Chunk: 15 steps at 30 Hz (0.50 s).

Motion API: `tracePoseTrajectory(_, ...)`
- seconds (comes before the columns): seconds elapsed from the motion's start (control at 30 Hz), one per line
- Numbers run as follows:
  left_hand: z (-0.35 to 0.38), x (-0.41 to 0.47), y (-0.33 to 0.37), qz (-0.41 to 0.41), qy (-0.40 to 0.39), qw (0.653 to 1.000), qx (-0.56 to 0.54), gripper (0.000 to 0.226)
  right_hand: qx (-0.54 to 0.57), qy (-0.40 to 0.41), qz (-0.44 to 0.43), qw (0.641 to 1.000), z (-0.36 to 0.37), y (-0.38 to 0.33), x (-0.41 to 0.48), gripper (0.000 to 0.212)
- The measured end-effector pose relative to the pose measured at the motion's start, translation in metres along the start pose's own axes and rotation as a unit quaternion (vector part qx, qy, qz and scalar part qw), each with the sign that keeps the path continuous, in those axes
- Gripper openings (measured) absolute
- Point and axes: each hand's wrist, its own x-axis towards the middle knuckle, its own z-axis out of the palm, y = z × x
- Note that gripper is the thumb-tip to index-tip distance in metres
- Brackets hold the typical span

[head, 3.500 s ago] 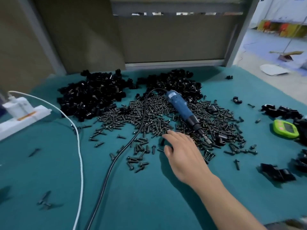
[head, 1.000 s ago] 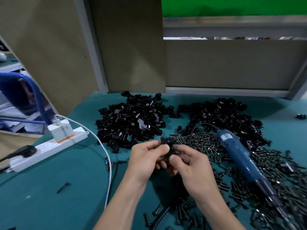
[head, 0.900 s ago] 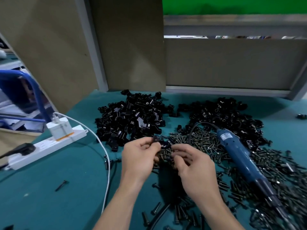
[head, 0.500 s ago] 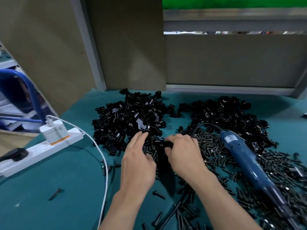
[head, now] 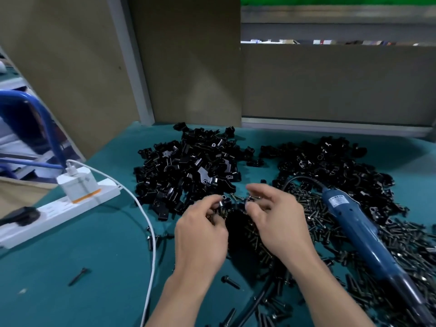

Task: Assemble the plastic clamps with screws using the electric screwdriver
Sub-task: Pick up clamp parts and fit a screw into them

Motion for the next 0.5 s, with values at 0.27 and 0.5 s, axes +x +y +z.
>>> tracePoseTrajectory(0.27,-0.005,0.011,-0.013,0.012,-0.058,0.979,0.195,0.072,-0.167,-0.090,-0.038,0.981,0.041,-0.036,0.068,0.041)
tracePoseTrajectory(0.5,-0.009,0.014,-0.017,-0.009,-0.065,0.985,0.158,0.070,-0.200,-0.063,-0.024,0.977,0.053,-0.028,0.074,0.034)
